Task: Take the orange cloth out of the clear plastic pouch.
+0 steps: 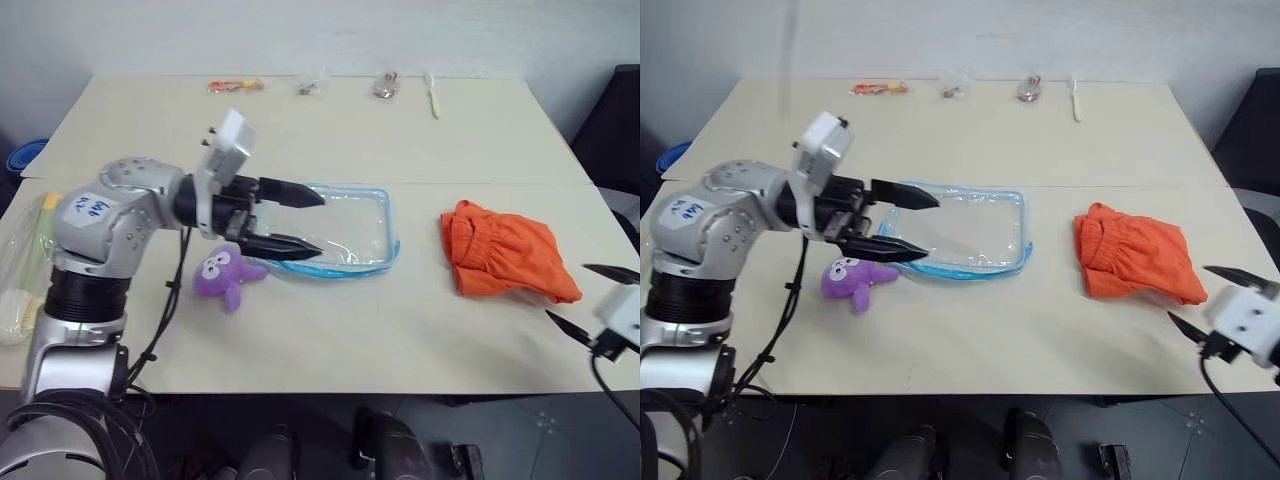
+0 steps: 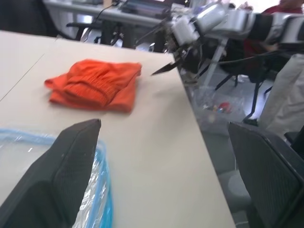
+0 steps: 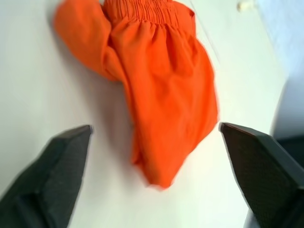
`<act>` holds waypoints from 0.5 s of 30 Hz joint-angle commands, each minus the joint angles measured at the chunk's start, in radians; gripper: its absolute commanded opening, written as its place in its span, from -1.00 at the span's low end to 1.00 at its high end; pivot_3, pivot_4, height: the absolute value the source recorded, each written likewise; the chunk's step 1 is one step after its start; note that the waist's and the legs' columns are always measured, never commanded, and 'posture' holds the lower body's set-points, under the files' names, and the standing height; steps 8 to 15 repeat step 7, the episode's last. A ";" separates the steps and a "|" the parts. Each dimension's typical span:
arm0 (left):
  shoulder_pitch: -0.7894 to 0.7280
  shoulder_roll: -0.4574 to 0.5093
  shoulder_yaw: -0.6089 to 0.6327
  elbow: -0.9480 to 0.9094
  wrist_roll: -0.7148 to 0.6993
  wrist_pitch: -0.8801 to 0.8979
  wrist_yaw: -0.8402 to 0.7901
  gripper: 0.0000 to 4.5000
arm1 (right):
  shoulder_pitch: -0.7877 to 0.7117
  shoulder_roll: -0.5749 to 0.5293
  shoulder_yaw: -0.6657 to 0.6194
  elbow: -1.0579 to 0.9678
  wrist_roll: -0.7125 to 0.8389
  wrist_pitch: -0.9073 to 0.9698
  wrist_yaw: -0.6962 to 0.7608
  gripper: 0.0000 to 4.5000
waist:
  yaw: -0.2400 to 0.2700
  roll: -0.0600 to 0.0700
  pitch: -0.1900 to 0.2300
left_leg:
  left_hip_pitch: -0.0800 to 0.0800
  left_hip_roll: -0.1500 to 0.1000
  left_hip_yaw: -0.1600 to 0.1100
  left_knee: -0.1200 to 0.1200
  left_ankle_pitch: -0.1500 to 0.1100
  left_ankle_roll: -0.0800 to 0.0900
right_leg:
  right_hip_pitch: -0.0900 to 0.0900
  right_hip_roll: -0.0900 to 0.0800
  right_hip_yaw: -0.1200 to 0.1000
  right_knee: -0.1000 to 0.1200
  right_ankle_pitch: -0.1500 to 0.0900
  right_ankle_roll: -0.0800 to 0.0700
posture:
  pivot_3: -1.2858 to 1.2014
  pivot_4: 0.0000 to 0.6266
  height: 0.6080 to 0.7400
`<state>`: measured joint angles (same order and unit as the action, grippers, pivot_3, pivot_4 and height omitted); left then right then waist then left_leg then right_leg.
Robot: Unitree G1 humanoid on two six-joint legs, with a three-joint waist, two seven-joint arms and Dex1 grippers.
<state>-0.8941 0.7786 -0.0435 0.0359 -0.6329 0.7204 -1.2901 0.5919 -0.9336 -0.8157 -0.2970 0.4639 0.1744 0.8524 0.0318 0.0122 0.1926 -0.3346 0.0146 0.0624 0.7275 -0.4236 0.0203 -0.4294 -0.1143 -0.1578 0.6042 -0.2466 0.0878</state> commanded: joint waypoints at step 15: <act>-0.022 0.135 0.069 0.159 0.066 -0.121 -0.128 1.00 | 0.282 0.133 -0.471 -0.141 0.377 0.479 0.152 0.99 | 0.001 -0.001 -0.001 | 0.002 -0.001 0.000 -0.005 -0.001 0.001 | 0.003 0.000 0.001 -0.002 0.000 0.000 | 0.03 -0.52 1.00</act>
